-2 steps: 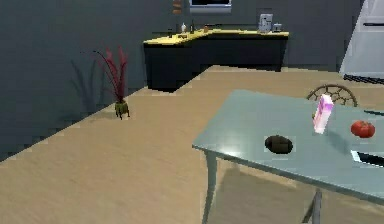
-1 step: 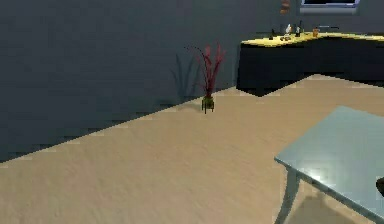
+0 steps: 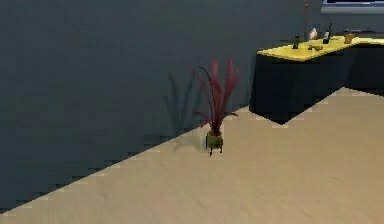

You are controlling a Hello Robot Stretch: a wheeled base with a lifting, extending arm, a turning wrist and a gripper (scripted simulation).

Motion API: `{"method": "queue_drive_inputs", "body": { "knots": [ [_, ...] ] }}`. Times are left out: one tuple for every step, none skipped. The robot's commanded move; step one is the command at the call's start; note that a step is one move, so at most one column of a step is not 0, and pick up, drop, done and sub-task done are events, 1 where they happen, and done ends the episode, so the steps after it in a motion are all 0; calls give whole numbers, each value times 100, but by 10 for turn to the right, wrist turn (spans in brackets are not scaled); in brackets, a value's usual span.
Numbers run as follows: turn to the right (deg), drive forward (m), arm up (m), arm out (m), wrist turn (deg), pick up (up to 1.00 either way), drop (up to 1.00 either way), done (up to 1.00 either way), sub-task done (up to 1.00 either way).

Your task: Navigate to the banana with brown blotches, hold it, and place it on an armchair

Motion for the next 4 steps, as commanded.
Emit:
{"method": "queue_drive_inputs", "body": {
  "knots": [
    [-90, 0, 0, 0, 0, 0, 0, 0, 0],
    [0, 15, 0, 0, 0, 0, 0, 0, 0],
    [450, 0, 0, 0, 0, 0, 0, 0, 0],
    [90, 0, 0, 0, 0, 0, 0, 0, 0]
  ]
}}
